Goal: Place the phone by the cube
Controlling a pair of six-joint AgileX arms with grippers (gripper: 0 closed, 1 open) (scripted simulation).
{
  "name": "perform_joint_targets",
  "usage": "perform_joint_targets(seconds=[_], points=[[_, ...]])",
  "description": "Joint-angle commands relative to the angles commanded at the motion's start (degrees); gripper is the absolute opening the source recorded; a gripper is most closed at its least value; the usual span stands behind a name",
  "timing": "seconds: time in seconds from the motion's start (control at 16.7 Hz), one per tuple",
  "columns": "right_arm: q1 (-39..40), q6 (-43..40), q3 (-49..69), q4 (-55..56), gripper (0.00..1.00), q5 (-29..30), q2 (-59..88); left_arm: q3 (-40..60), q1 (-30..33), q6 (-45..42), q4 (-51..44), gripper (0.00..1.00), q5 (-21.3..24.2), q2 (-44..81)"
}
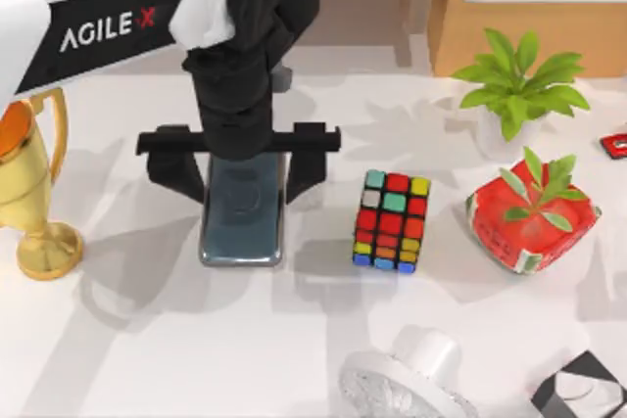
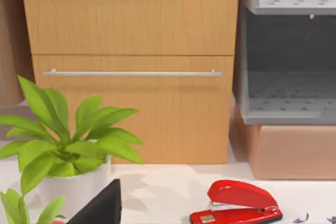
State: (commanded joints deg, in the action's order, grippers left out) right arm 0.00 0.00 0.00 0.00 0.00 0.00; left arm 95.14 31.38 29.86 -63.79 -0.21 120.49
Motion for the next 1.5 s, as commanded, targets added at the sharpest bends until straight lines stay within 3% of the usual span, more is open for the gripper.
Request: perform_joint_targets(seconds=[1.08,1.5], points=[[0.0,0.0,0.0,0.0,1.0,0.0,0.0,3.87,3.76,1.47,4.79,0.0,-8.29,-5.01],[0.0,0.0,0.0,0.0,1.0,0.0,0.0,4.24,4.46,1.23,7.14,0.0,-9.32,-7.3]])
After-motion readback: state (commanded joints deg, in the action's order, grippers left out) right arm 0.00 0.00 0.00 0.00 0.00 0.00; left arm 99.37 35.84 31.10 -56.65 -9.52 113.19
